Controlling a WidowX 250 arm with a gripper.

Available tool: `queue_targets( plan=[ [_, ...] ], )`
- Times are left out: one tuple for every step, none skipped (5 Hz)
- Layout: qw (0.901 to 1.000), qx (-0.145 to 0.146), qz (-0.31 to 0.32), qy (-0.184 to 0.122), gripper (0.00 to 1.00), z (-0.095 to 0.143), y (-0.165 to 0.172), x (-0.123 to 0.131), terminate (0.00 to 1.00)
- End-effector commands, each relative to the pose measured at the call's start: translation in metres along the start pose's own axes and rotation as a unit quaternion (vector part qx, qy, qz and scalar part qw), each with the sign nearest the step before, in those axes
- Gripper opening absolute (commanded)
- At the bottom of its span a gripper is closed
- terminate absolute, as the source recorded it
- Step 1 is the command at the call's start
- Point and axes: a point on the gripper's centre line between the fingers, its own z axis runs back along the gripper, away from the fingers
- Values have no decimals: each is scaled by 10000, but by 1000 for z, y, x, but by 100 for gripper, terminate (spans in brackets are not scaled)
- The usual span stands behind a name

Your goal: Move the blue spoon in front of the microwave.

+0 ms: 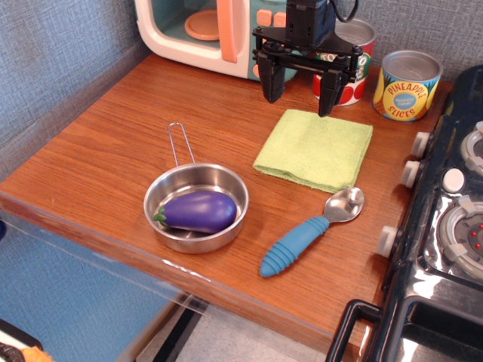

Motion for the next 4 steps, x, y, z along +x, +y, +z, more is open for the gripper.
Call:
queue_targets(
  plan=[
    [10000,0,0,0,100,0,0,0,0],
    [9997,88,-241,-23,100,-3,-10,-21,0],
    [9970,100,-764,-33,100,-6,-27,-60,0],
    [9937,149,-1107,-40,100,-11,-39,-89,0]
  ],
)
